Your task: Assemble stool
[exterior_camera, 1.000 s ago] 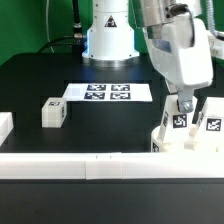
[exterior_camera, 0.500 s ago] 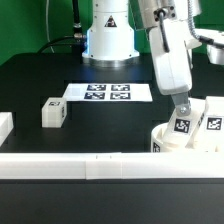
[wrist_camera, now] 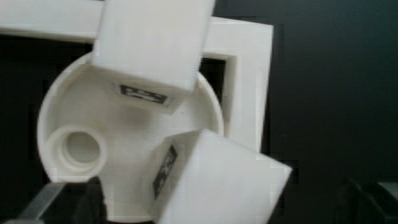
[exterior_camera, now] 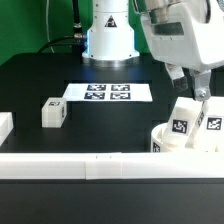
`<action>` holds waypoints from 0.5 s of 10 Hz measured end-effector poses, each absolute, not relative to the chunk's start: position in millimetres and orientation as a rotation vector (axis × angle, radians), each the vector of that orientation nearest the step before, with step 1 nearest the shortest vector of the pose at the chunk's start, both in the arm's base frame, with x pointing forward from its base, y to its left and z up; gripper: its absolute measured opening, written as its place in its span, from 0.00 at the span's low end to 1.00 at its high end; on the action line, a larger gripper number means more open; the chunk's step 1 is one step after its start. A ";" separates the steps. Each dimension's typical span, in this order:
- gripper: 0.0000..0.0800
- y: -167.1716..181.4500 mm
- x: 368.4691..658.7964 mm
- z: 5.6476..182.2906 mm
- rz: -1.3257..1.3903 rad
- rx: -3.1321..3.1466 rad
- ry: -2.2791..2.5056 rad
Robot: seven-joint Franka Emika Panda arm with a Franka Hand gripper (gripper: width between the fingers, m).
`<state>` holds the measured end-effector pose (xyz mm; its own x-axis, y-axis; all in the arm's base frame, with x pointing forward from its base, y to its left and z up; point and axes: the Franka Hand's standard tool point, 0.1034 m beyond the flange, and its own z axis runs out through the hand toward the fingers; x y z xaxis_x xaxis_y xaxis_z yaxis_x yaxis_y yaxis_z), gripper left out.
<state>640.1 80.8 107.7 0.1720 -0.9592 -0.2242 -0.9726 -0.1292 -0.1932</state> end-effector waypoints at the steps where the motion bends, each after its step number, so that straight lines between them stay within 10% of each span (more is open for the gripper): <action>1: 0.81 80.7 639.8 106.7 0.049 -2.233 1.761; 5: 0.81 79.3 638.7 102.9 -0.047 -2.665 1.109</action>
Offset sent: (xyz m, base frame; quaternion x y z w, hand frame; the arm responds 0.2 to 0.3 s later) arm 0.0019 0.0008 -0.0010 -0.0371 -0.0132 -0.3792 0.9245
